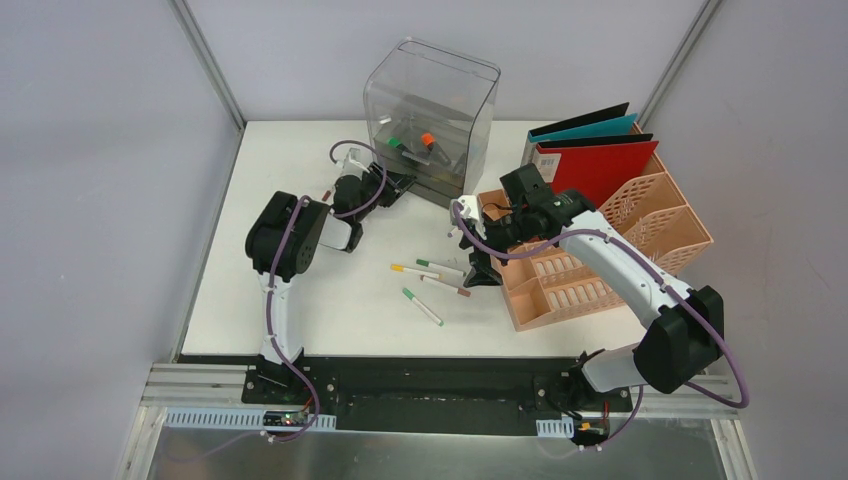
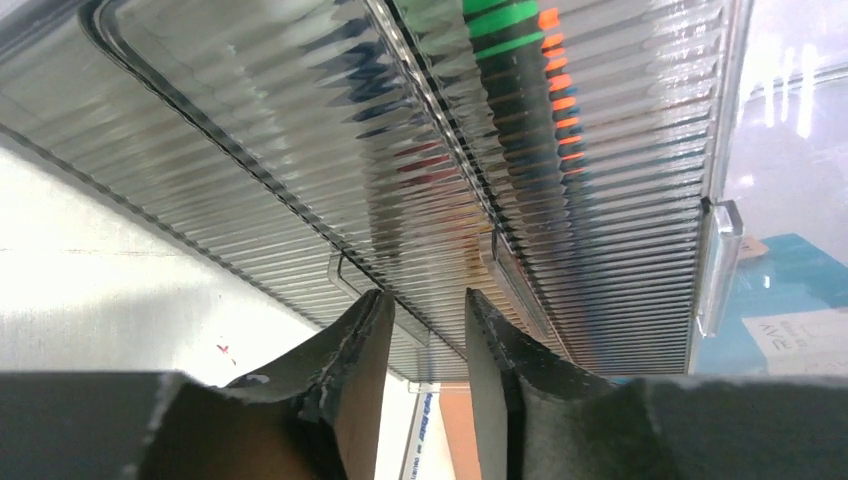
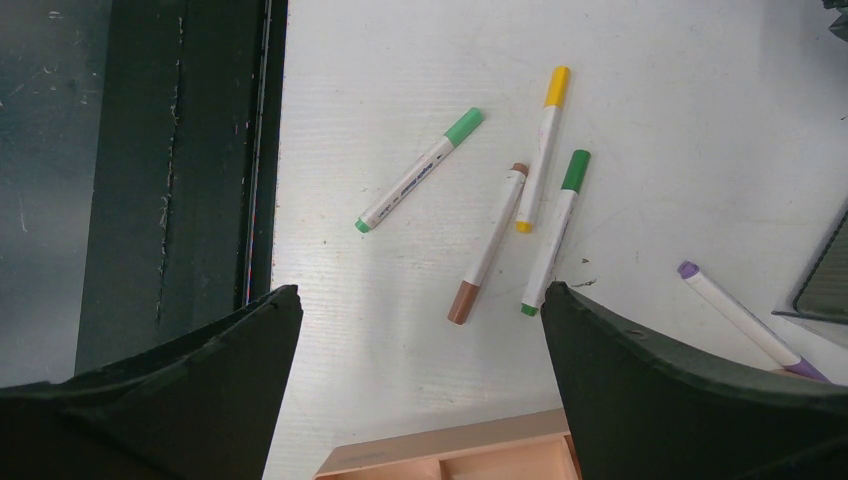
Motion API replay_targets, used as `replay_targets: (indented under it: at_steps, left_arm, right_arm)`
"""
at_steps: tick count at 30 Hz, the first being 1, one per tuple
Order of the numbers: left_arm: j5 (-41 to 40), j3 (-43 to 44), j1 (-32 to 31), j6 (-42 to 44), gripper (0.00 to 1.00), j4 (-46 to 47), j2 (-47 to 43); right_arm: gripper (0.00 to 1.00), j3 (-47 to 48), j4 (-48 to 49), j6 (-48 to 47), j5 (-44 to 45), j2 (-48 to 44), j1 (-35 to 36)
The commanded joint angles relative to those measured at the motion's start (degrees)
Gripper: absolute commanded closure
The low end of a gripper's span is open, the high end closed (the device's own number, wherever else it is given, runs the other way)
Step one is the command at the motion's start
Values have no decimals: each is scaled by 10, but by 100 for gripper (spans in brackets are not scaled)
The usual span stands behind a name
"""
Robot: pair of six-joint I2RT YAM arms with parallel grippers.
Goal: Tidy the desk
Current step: Close the drawer in the storage box.
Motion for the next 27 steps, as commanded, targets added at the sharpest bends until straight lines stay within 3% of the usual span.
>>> replay_targets:
  at_steps: [1,11,27]
  left_arm:
    - [14,-15,10,2,63,25,8]
    - [14,-31,15,12,54,19,8]
    - [20,24,16,4,56,1,43]
  right_arm:
    - [7,12,4,-13,-5,-25,-3]
    - [7,12,4,-13,-5,-21,-3]
    - [7,13,4,-14,-4,-24,-3]
